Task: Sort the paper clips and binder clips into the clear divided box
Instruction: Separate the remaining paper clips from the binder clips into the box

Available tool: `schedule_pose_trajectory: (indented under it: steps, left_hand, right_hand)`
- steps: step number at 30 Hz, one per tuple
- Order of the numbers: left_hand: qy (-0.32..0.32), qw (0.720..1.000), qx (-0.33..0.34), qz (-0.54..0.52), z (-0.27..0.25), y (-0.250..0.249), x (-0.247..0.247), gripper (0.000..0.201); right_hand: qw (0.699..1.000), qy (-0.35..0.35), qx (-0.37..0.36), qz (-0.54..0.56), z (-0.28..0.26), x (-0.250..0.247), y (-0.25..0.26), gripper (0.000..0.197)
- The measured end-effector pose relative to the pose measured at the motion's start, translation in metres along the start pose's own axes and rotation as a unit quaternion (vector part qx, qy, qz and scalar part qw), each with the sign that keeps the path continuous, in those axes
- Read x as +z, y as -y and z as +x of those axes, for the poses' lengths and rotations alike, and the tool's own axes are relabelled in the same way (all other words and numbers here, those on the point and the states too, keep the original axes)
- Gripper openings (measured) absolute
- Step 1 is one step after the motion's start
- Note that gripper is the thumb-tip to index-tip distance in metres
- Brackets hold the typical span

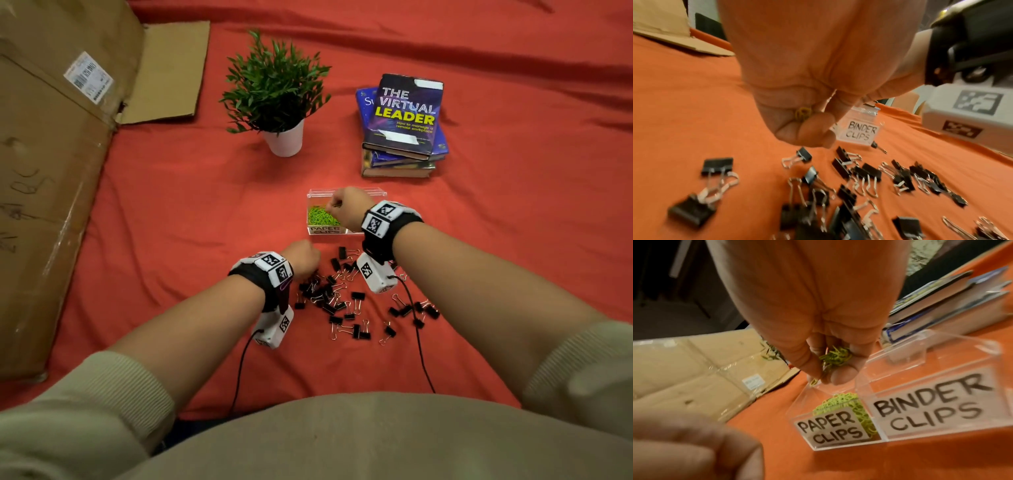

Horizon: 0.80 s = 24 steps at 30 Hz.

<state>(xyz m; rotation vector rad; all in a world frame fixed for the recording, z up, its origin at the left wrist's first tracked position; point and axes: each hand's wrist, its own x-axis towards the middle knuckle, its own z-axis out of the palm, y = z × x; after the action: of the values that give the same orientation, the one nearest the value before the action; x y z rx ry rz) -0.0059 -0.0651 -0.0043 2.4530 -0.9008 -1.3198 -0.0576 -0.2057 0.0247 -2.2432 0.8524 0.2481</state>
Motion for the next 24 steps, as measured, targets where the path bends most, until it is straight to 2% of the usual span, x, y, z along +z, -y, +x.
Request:
schedule_pose_trajectory:
  steps: [3, 7, 11, 14, 16, 18, 21, 24]
  left_hand:
    - [-0.005, 1.000, 0.005, 0.019, 0.007, 0.003, -0.019, 0.030]
    - [-0.051, 0.995, 0.039, 0.076, 0.014, -0.005, -0.041, 0.028]
    - [-0.101, 0.983, 0.085, 0.124, 0.024, -0.023, -0.055, 0.028]
    - [-0.114, 0.978, 0.112, 0.134, 0.034, -0.035, -0.059, 0.027]
    - [-0.100, 0.978, 0.130, 0.131, 0.040, -0.040, -0.059, 0.029]
    - [-0.084, 0.976, 0.146, 0.136, 0.044, -0.042, -0.056, 0.032]
    - [-0.083, 0.966, 0.193, 0.150, 0.042, -0.041, -0.050, 0.033]
    - [-0.148, 0.943, 0.254, 0.154, 0.029, -0.029, -0.043, 0.025]
  right_hand:
    - [0.999, 0.003, -0.007, -0.054, 0.013, 0.010, 0.013, 0.025]
    - [0.997, -0.003, -0.031, -0.067, 0.020, 0.020, 0.010, 0.028]
    - [0.998, -0.045, -0.036, -0.029, 0.007, 0.017, 0.000, 0.030]
    - [0.996, -0.088, -0.021, 0.026, -0.021, 0.018, -0.016, 0.020]
    - [0.998, -0.060, -0.005, 0.036, -0.045, 0.026, -0.026, 0.015]
    - [1.000, 0.006, -0.003, -0.001, -0.065, 0.041, -0.033, 0.014]
    - [0.990, 0.062, -0.053, -0.119, -0.087, 0.070, -0.039, 0.040]
    - [0.971, 0.066, -0.113, -0.202, -0.097, 0.095, -0.036, 0.064]
